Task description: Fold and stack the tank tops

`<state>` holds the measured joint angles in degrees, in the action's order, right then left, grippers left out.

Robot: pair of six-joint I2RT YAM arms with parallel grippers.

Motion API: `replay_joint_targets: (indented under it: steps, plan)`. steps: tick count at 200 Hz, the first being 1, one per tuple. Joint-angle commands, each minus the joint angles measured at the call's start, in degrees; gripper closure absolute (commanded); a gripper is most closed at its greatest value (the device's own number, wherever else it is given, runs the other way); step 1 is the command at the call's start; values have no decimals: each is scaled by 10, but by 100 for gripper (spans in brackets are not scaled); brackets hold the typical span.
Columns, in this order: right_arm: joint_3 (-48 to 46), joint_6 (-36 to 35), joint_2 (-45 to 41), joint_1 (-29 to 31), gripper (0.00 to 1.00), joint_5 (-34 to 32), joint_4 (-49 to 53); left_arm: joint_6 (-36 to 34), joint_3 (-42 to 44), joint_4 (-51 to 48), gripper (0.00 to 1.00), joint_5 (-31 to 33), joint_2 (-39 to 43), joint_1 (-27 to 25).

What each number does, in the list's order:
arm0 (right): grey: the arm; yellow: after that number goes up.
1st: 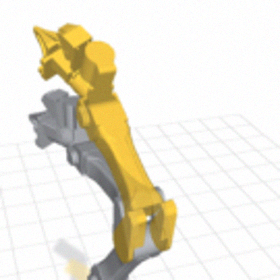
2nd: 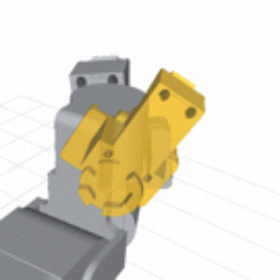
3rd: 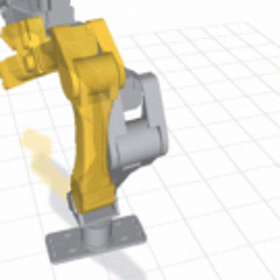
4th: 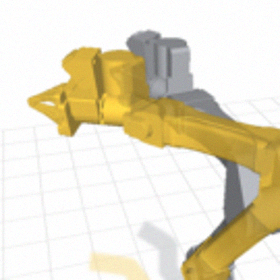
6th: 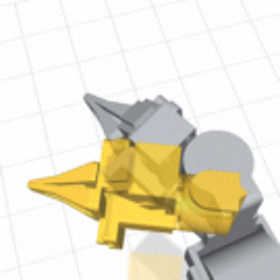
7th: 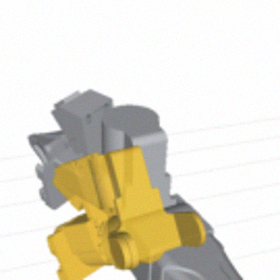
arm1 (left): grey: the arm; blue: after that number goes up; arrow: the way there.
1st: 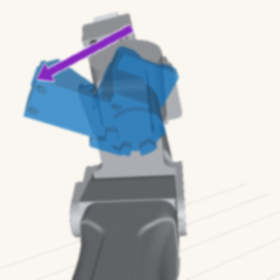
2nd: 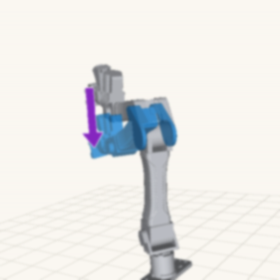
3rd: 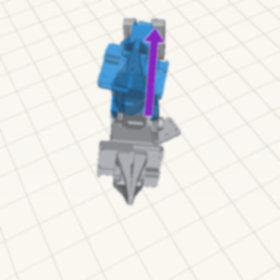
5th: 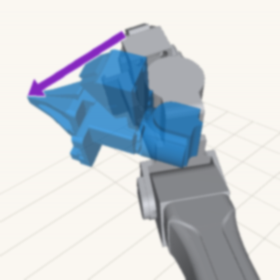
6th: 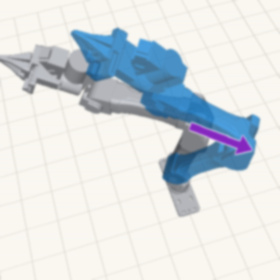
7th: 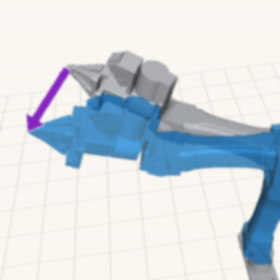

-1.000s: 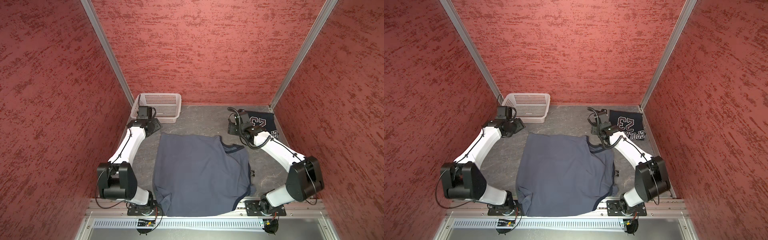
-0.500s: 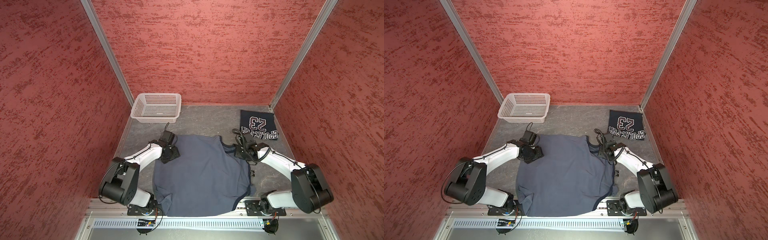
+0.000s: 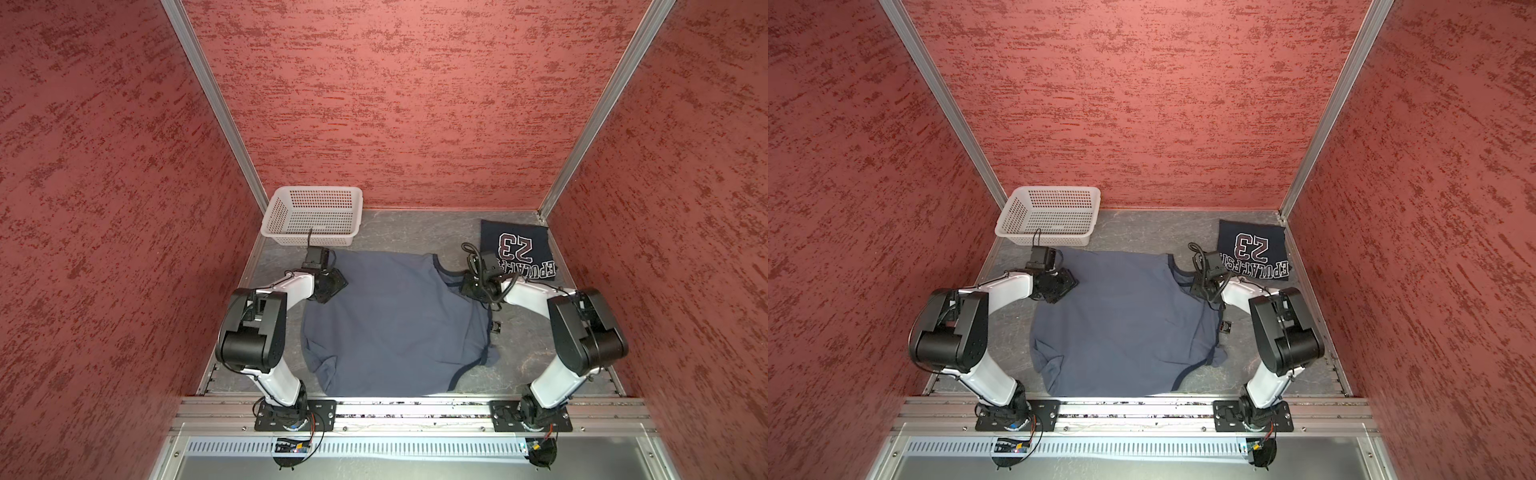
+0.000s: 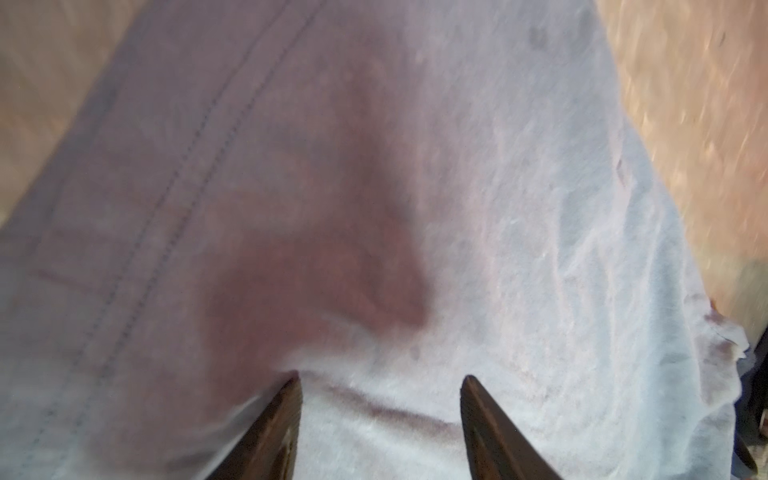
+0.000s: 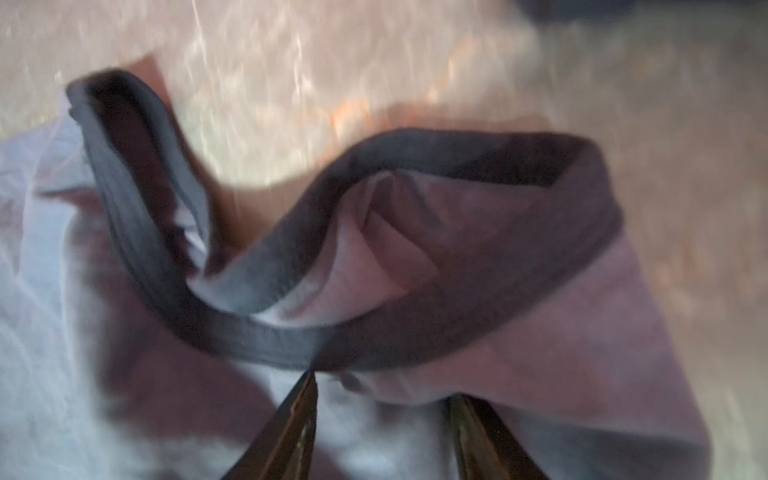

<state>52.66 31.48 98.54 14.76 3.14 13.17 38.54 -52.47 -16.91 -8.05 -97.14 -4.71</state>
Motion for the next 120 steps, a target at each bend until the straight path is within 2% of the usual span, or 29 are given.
replay_joint_targets:
  steps: [1, 25, 50, 76, 120]
  plan:
    - [39, -25, 6, -2, 43, -15, 27, -12, -7, -21, 37, 42, -14, 17]
    - [36, -34, -64, -2, 38, -57, 91, -16, -12, -48, 33, 69, 31, -1]
    - [-22, -10, -165, 9, 37, -100, 175, -16, -5, -89, 28, 107, 88, -43]
    - [-93, 60, -245, 49, 38, -116, 262, -3, 23, -107, 27, 120, 129, -78]
    - [-150, 195, -334, 142, 42, -108, 342, 10, 66, -77, 27, 96, 124, -80]
